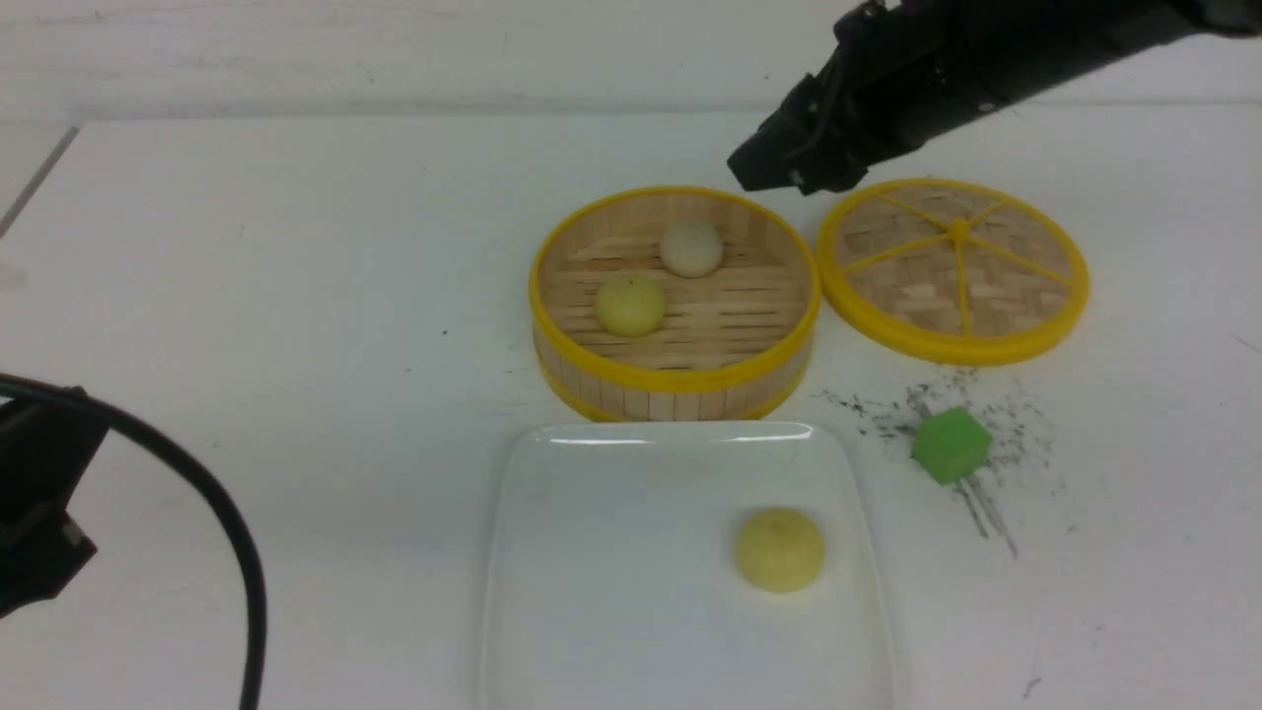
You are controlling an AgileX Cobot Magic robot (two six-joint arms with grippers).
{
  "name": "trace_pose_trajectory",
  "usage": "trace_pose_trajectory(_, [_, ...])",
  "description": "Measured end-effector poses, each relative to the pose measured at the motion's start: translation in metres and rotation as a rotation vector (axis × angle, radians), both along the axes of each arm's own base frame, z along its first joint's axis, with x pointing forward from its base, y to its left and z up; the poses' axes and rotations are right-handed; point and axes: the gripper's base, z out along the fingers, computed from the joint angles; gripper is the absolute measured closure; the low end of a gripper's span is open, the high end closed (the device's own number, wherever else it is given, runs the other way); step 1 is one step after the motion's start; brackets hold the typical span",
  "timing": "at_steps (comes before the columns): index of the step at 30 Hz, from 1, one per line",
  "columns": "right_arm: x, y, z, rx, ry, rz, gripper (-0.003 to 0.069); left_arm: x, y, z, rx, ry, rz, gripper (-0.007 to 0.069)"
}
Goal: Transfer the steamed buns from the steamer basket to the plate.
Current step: Use the right arm to grab the steamed stuffed bun that is closest to it
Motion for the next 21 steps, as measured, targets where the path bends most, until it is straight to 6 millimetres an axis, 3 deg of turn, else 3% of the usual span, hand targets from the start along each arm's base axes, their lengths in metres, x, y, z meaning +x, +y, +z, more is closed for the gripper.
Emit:
trace_pose_trajectory(6, [0.034,0.009,-0.03,-0.053,0.047,-0.011,0.0346,0.0,0.0,0.0,0.0,0.001,0.0,0.0384])
trace_pose_trajectory(14, [0.086,0.025,-0.094,-0.108,0.072,-0.027,0.0346,0.0,0.0,-0.001,0.002,0.014,-0.004,0.0384])
trace_pose_trajectory(21, [0.103,0.029,-0.104,-0.101,0.028,-0.06,0.0307,-0.001,-0.001,-0.005,0.008,0.05,-0.013,0.0384])
